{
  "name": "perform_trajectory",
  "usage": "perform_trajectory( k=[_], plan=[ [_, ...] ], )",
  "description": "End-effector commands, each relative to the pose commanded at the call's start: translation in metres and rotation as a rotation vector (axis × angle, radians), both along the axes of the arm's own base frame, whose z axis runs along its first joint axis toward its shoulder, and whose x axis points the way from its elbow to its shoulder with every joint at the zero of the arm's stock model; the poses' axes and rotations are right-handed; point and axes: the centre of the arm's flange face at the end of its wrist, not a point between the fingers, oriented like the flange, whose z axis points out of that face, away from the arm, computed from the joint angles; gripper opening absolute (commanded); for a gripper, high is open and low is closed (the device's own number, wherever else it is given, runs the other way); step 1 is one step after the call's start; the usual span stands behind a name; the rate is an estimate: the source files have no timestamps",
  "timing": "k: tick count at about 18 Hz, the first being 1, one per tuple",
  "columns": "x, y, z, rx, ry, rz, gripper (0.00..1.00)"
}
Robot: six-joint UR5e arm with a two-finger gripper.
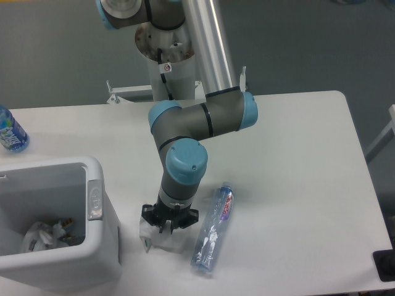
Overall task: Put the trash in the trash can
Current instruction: 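Close the gripper on the white tissue and lift it, then carry the tissue over the white bin and open the gripper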
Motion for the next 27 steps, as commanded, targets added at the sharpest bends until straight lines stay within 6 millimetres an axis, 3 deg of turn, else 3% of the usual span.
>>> perform_trajectory(
  k=[4,7,10,17,21,24,27],
  plan=[
    [0.012,-0.008,0.010,0.006,0.008,-0.048,0.06],
    [0.022,-0.030,0.033,0.036,0.042,-0.170,0.06],
    [0.017,-0.044,0.064,0.092,0.056,-0.172,0.06],
    [-0.028,-0.076,0.197,0.399,0.065,-0.040,0.07],
    [-0.057,-0.080,0.268,0.548,0.038,0.096,0.07],
    [-0.057,-0.073,0.308,0.600,0.042,0.143,0.07],
    [-0.046,-0.071,0.328,0.644,-0.001,0.167,0.07]
  ],
)
